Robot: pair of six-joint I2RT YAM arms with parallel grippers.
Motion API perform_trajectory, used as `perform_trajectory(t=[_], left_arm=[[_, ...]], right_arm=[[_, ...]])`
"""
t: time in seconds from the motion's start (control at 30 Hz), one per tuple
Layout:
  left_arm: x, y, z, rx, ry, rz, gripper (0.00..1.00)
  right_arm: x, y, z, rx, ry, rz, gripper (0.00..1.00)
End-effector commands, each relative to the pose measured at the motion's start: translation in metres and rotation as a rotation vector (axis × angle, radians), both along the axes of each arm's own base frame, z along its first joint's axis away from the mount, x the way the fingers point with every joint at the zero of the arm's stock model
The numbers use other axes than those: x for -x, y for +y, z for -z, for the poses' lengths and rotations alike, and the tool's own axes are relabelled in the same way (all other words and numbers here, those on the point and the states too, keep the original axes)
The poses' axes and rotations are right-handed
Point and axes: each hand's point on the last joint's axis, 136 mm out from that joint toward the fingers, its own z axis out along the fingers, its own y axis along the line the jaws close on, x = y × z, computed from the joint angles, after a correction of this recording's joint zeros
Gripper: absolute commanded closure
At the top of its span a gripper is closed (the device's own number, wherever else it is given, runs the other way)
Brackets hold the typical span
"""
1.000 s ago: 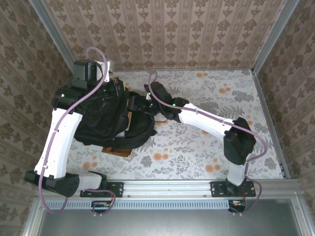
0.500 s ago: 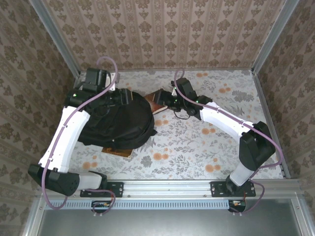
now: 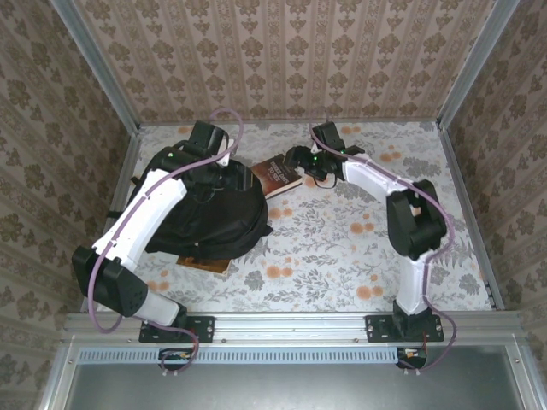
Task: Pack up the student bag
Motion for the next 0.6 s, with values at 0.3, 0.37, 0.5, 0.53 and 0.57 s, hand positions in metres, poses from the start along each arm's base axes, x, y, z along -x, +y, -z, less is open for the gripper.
perform_trajectory(t=[0.3,0.37,0.5,0.53,0.57], left_arm=[[-0.004,0.014,-0.001,0.109,-0.003,-0.047,0.38],[-0.005,0.014,-0.002,0.115,-0.003,-0.046,0.38],[-0.005,0.012,-0.002,0.123,-0.004,-0.039,0.38],[-0.004,0.011,-0.002,0.125,-0.004,-0.035,0.38],[-0.004,0.011,-0.002,0.126,-0.003,-0.035,0.38]], right_arm=[[-0.007,0.015,0.083,-0.119,0.240,-0.023,0.40],[-0.005,0.017,0.087,-0.126,0.250,-0.019,0.45],[-0.004,0.020,0.091,-0.141,0.260,-0.020,0.62],[-0.003,0.020,0.092,-0.144,0.263,-0.020,0.67],[-0.002,0.021,0.092,-0.143,0.263,-0.023,0.71]])
